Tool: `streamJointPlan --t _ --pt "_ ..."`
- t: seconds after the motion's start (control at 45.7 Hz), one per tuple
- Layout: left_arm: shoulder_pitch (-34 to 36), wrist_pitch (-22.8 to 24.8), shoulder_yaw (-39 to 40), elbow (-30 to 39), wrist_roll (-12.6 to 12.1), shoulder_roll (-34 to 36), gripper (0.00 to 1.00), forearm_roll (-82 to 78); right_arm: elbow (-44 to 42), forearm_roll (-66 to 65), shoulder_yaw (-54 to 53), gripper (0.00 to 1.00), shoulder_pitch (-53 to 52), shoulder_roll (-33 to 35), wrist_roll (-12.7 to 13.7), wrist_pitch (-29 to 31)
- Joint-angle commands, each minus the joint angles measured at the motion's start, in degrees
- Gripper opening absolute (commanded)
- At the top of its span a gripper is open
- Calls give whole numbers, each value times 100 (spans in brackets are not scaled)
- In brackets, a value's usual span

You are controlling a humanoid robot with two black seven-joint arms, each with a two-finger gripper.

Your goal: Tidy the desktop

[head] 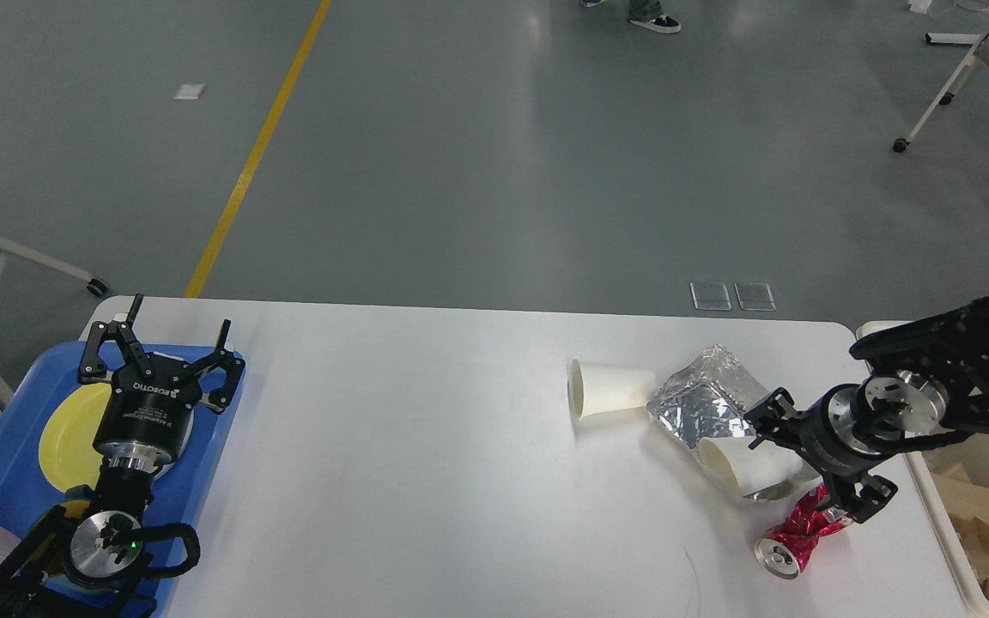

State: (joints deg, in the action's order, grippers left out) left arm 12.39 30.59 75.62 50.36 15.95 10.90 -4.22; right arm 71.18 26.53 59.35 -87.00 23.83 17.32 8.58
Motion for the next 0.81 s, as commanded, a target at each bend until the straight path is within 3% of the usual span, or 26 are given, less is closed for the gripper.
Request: streamJointPlan --t 0.0,0.263,0.416,0.678,0.788 --pt "1 0 -3 0 5 0 96 0 -113 80 -186 99 359 -1 0 -76" --pt "1 0 -3 0 5 0 96 0 -508 1002 -1100 99 887 -1 0 -85" --pt "1 0 -3 0 5 0 96 0 -1193 2416 -1390 98 1238 -36 17 -146" --pt "1 0 -3 0 5 0 96 0 -1571 4061 -1636 98 1414 -537 26 -1376" --pt "1 0 -3 0 5 0 96 0 -1861 4194 -2040 99 1669 -731 35 -1535"
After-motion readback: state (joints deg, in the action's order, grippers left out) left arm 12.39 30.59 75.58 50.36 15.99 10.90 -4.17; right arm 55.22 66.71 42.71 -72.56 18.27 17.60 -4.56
